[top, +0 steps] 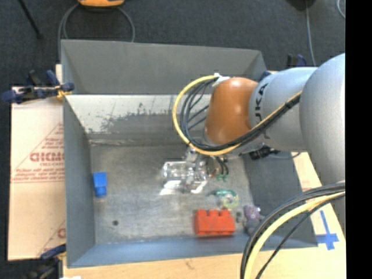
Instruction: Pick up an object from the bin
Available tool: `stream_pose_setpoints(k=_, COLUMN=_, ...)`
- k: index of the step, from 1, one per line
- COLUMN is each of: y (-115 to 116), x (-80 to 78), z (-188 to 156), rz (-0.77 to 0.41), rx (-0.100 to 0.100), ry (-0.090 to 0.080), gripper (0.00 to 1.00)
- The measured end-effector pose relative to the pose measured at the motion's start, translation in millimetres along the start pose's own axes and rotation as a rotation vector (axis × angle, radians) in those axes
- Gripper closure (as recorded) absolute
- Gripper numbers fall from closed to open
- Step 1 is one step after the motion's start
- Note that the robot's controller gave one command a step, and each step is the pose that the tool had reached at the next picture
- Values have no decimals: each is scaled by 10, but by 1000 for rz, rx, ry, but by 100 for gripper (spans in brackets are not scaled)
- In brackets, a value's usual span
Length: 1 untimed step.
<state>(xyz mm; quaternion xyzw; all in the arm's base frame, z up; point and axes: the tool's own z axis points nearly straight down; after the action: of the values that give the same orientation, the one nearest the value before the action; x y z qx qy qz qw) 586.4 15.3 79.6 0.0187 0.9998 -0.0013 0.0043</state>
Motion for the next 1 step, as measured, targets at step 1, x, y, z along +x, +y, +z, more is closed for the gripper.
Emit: stream_pose_setpoints(k=1, y=-3, x=-72, z=-1010, rz=4, rx=-3, ry=-1, gripper=100)
